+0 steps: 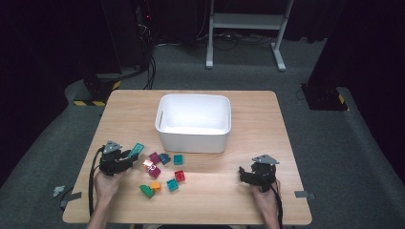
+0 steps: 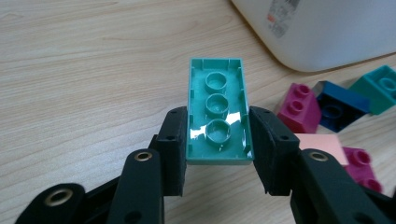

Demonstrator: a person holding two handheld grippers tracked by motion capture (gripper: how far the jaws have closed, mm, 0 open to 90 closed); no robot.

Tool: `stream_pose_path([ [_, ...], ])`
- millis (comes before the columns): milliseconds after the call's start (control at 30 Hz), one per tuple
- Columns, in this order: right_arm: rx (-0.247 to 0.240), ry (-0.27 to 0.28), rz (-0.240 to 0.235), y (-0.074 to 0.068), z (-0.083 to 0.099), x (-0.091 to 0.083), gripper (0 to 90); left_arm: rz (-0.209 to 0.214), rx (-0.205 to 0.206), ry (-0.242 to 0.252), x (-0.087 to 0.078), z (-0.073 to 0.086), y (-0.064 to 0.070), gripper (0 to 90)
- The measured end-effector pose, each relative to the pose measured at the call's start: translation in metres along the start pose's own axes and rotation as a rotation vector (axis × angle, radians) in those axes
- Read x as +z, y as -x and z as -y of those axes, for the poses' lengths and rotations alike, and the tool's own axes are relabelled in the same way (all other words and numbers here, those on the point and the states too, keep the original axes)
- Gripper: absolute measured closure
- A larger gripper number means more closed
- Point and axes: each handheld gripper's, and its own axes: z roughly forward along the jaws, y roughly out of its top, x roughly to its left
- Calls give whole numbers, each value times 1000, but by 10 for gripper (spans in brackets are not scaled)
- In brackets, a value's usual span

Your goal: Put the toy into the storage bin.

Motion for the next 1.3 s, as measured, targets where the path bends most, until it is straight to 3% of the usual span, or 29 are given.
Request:
stream_pose_path([
  [500,-6,2,0,0,0,0,159,61,-21,0,-19,-25,5,586],
  [767,-5,2,0,0,0,0,160,107,-16,30,-33,-55,10,586],
  [1000,-5,2,0,0,0,0,160,111,0,49,-42,-77,13,586],
  [1300,1,1,1,0,0,0,160,154,16,68,-48,-117,28,586],
])
